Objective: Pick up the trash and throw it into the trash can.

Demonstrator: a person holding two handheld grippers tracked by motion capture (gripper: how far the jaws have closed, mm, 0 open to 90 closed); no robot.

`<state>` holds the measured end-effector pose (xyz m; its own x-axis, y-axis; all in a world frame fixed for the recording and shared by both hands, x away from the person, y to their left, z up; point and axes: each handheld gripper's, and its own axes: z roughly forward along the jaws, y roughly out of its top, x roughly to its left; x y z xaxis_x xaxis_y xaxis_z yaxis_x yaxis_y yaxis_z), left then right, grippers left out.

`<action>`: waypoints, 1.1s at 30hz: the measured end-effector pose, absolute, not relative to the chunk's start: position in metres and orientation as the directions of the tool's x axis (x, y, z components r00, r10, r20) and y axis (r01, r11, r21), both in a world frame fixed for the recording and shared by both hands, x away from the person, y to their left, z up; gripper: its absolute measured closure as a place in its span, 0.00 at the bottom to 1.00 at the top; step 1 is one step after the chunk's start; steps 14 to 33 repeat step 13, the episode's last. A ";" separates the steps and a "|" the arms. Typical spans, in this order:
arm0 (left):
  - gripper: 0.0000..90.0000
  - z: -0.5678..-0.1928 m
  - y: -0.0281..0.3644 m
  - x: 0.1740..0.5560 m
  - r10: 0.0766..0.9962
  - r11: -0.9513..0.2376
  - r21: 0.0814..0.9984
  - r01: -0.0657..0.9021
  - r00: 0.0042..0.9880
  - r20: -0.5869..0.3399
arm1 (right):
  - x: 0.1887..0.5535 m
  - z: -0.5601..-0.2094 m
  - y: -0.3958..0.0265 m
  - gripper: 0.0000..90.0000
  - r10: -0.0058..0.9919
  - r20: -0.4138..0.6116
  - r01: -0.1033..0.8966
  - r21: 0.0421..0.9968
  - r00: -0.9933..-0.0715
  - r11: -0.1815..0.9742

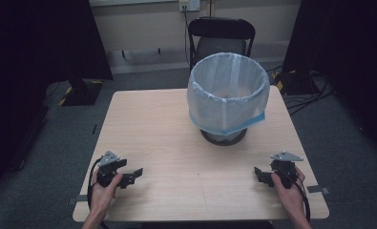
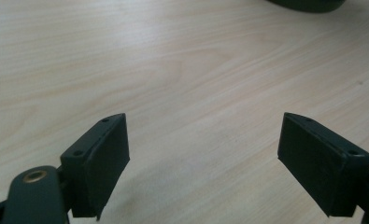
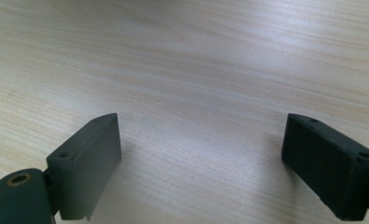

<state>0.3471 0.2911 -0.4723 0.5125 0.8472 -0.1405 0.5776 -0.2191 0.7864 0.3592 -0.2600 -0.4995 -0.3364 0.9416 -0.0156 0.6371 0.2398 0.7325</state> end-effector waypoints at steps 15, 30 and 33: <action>0.16 -0.499 0.276 0.348 0.849 -0.363 0.726 0.584 0.528 0.000 | 0.359 -0.500 -0.260 0.12 0.942 -0.014 0.637 0.733 -0.335 0.238; 0.16 -0.499 0.276 0.348 0.849 -0.363 0.726 0.584 0.528 0.000 | 0.359 -0.500 -0.260 0.12 0.942 -0.014 0.637 0.733 -0.335 0.238; 0.16 -0.499 0.276 0.348 0.849 -0.363 0.726 0.584 0.528 0.000 | 0.359 -0.500 -0.260 0.12 0.942 -0.014 0.637 0.733 -0.335 0.238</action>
